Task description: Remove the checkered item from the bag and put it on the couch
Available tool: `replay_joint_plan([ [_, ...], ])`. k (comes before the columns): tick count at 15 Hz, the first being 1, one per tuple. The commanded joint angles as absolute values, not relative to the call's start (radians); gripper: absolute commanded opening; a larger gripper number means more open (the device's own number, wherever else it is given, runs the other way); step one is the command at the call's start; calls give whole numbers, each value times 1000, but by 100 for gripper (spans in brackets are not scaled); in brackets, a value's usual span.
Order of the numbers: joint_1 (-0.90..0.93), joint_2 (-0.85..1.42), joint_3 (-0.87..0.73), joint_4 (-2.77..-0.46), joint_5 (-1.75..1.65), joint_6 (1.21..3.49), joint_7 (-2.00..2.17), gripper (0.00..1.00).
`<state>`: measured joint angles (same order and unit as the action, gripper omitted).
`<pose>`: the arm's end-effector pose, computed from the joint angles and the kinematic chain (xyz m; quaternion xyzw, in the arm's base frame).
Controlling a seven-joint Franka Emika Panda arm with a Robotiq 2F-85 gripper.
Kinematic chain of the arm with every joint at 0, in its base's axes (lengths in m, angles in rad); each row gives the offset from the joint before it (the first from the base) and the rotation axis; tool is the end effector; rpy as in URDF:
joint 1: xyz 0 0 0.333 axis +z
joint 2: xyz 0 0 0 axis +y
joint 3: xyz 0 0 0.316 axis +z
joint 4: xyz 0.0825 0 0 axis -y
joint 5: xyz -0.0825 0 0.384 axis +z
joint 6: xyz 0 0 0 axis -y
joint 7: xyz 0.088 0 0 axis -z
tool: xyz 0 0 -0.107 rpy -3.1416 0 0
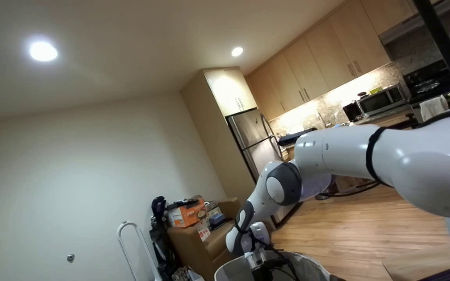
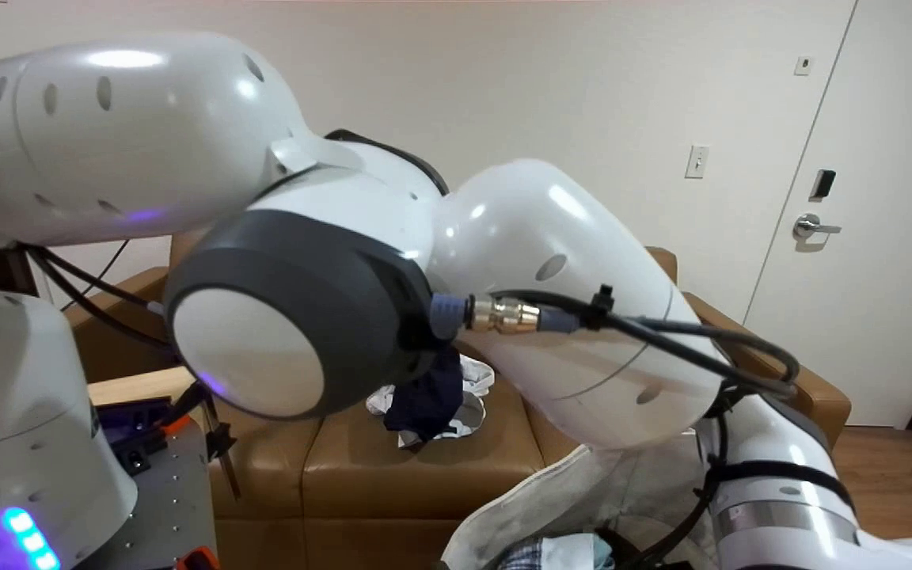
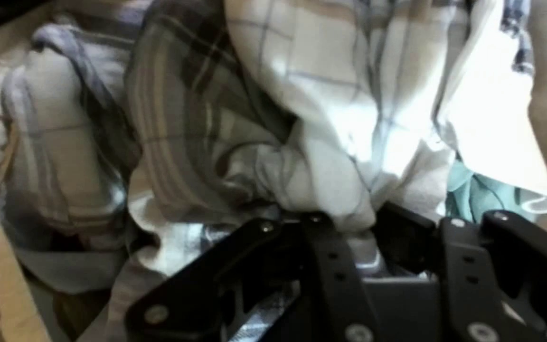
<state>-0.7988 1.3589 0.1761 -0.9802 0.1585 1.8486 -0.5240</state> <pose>0.5490 -0.4224 -0.0143 -0.9490 0.1319 0.1037 0.2669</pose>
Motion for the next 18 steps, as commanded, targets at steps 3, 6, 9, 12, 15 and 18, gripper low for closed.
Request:
replay_joint_plan([
  [3, -790, 1132, 188, -1082, 165, 1947, -498, 9],
  [6, -774, 1044, 188, -1117, 158, 1924, -471, 8],
  [9, -783, 1183, 207, -1062, 166, 1788, -559, 9],
  [12, -737, 1305, 148, -994, 190, 1678, -583, 9],
  [15, -722, 1271, 120, -997, 180, 1705, -425, 8],
  [18, -699, 1151, 114, -1077, 163, 1872, -406, 8],
])
